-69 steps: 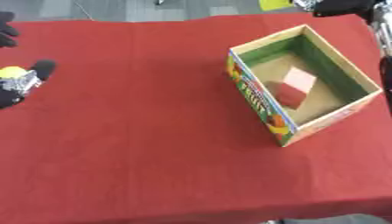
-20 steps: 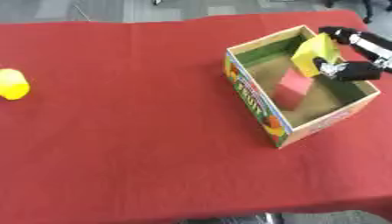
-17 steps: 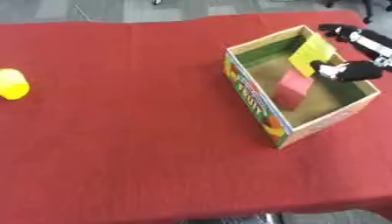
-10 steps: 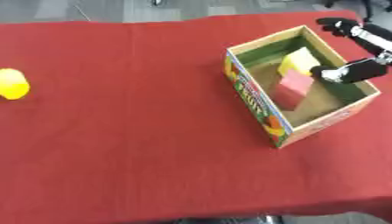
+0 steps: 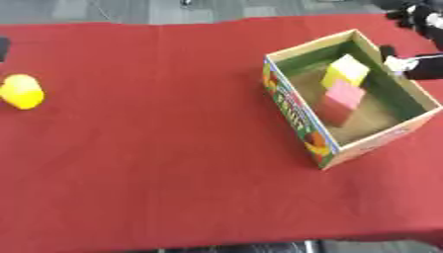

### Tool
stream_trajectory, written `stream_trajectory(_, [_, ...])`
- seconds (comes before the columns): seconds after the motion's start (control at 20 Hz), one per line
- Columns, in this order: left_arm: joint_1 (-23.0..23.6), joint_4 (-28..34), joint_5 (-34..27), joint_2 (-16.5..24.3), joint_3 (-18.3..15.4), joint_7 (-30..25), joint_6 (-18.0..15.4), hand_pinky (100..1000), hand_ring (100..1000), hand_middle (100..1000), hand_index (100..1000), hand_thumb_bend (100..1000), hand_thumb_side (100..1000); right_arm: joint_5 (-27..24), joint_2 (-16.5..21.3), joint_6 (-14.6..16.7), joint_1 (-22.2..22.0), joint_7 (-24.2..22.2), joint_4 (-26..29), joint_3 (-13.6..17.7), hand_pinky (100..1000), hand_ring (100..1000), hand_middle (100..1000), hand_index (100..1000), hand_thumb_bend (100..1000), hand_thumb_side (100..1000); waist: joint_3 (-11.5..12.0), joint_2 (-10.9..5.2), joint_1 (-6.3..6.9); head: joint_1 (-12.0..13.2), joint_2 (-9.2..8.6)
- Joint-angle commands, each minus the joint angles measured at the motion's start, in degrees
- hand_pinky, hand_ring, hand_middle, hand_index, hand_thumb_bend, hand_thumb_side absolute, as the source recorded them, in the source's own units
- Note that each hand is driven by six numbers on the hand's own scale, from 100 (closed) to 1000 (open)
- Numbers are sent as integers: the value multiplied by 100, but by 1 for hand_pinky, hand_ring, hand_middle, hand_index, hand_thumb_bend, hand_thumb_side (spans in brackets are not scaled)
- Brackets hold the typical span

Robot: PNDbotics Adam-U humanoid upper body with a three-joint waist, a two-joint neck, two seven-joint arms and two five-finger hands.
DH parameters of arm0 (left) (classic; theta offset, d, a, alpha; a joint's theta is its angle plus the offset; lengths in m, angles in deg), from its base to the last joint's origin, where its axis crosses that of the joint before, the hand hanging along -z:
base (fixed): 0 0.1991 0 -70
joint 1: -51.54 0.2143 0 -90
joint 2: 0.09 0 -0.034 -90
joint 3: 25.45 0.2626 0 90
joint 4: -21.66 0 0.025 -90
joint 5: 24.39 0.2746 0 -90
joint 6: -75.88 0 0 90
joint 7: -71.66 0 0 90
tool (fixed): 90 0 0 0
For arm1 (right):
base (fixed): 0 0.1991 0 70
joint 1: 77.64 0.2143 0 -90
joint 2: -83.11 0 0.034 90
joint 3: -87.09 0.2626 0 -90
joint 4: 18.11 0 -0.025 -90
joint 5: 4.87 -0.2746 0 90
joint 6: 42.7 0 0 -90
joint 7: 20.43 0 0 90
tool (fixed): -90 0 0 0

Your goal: Pick up the objects with one hand, pass them to the other hand, and then place them into the box on the other side of the table.

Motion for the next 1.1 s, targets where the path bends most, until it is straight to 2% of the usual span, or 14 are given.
stream_trajectory(0.05, [-254,-93,22,383,-77,-252,262,718,663,655,838,548,562,-1033,159,-384,67,216,554,103,1000,1000,992,1000,100,544,-11,-81,11,245,17])
stream_trajectory(0.1, [-339,-157,26,455,-73,-363,356,718,663,655,838,548,562,-1320,165,-464,55,211,674,100,1000,1000,992,1000,100,544,-12,-82,15,299,12])
stream_trajectory(0.15, [-432,-245,-6,536,-60,-501,459,722,667,660,841,543,568,-1590,155,-508,58,180,798,91,1000,1000,985,1000,100,490,-11,-83,21,369,2])
stream_trajectory(0.2, [-536,-342,-52,623,-45,-658,551,728,673,665,843,553,562,-1838,146,-532,65,135,911,77,1000,1000,969,1000,100,347,-12,-83,26,430,-8])
stream_trajectory(0.25, [-643,-437,-94,713,-28,-824,618,733,678,668,845,562,562,-2024,141,-552,79,78,1017,58,1000,1000,958,1000,100,306,-12,-82,32,485,-18])
stream_trajectory(0.4, [-888,-699,-198,897,33,-1314,706,742,687,674,848,572,577,-2304,79,-624,139,-87,1233,-8,999,1000,938,1000,100,278,-12,-82,41,560,-32])
stream_trajectory(0.5, [-1070,-934,-225,1014,104,-1678,703,757,705,689,854,611,570,-2447,-39,-673,247,-253,1363,-107,992,1000,929,1000,100,299,-15,-84,49,579,-53])
stream_trajectory(0.55, [-1165,-1066,-205,1065,154,-1870,677,761,710,693,855,623,568,-2496,-112,-719,322,-353,1406,-167,991,1000,926,1000,100,226,-17,-87,53,584,-66])
stream_trajectory(0.6, [-1260,-1196,-164,1102,199,-2055,637,765,717,698,856,637,565,-2536,-184,-768,398,-444,1437,-221,990,1000,927,1000,100,302,-18,-91,57,583,-76])
stream_trajectory(0.85, [-1772,-1851,161,1189,448,-2949,311,775,739,717,857,709,567,-2655,-706,-1065,919,-836,1540,-593,988,1000,928,1000,100,307,-20,-107,80,508,-113])
stream_trajectory(1.1, [-2178,-2415,439,1209,642,-3561,43,781,749,728,857,745,562,-2473,-1269,-1302,1267,-1335,1529,-1037,986,1000,925,1000,100,347,-16,-115,86,379,-133])
